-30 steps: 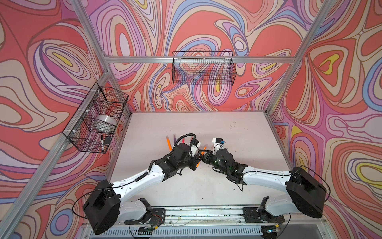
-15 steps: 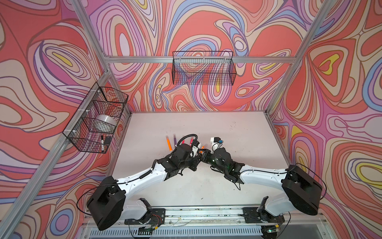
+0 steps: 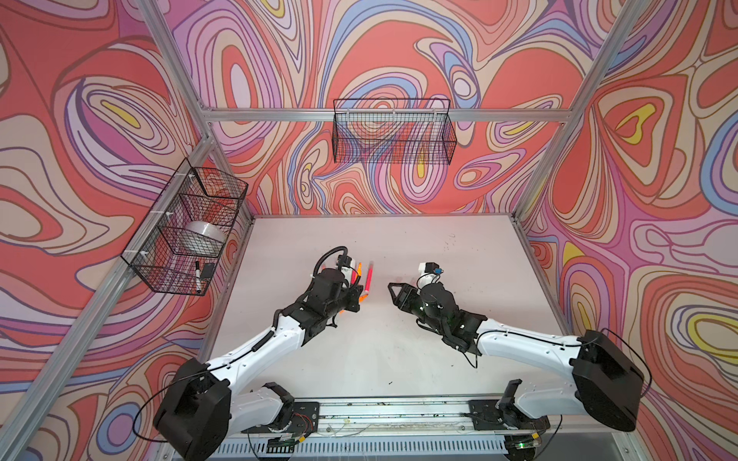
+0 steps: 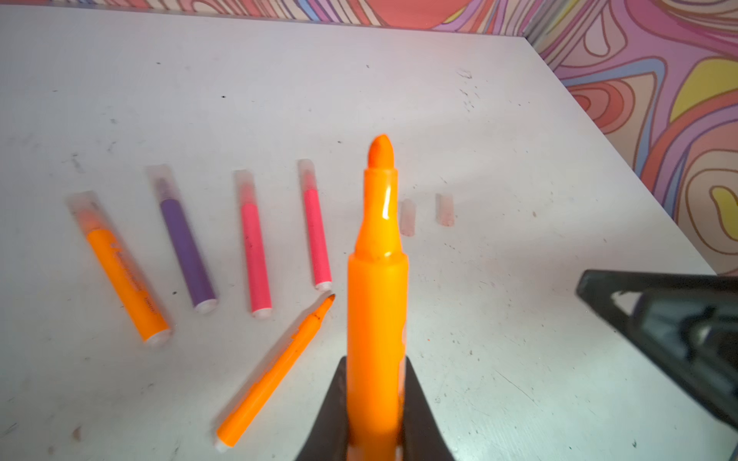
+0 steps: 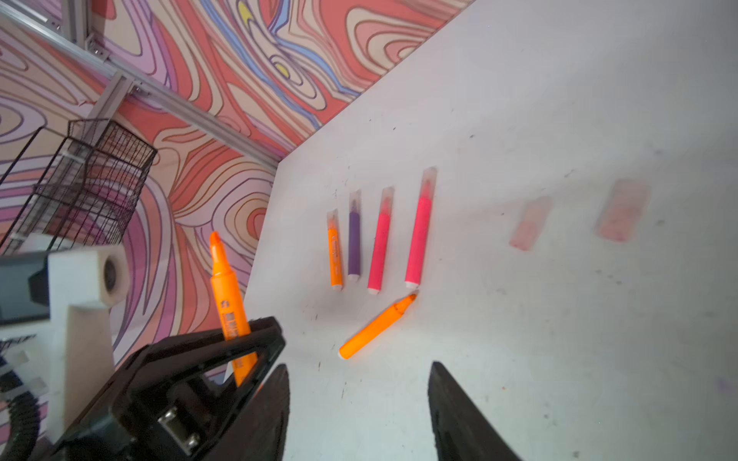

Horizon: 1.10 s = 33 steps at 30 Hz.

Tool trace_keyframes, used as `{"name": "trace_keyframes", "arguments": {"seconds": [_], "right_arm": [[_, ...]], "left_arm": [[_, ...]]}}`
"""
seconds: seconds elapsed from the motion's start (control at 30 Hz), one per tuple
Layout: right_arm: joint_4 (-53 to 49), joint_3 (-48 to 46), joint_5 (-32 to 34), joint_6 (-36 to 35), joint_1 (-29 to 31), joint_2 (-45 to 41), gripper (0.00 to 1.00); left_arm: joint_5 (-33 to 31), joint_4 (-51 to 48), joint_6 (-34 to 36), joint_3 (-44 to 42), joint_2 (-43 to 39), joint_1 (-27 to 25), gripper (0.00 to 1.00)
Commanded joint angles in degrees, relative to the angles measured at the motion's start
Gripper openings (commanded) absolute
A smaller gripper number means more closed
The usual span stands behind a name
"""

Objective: Insert the pens into the pen caps
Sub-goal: 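Hold the orange marker upright in the left gripper while the right reaches a cap, then grasp the translucent cap with the right gripper and lift it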

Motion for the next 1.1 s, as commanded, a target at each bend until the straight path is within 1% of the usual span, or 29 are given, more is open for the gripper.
{"name": "trace_keyframes", "arguments": {"seconds": [0.0, 0.23, 0.3, 0.5, 0.67, 0.93, 1.07], "right_arm": [[-11.97, 3.49, 5.60, -3.46, -3.50, 1.57, 0.59], [-28.52, 20.43, 6.76, -8.83, -9.19, 17.57, 0.52], [-32.90, 25.40, 8.44, -9.58, -10.04, 22.48, 0.50], [-38.02, 33.58, 8.68, -11.58, -11.91, 32.83, 0.49], [-38.10, 35.70, 6.36, -12.18, -13.53, 36.79, 0.47], [-38.20, 36.38, 6.11, -12.20, -14.41, 39.41, 0.44], [-37.77, 36.55, 5.07, -12.21, -15.01, 40.74, 0.37]], "left_arm": [[1.60, -0.01, -0.54, -1.69, -2.85, -0.27, 0.00], [6.80, 0.60, 0.65, -3.14, -5.39, -0.31, 0.00], [7.39, 0.41, 0.69, -3.26, -5.43, -0.31, 0.00], [9.38, 0.65, 1.28, -3.52, -5.04, -0.35, 0.00], [9.63, 1.53, 1.46, -3.61, -4.27, -0.35, 0.00], [9.45, 2.42, 1.29, -3.58, -3.07, -0.35, 0.00], [9.51, 2.70, 1.20, -3.77, -3.06, -0.35, 0.00]]}}
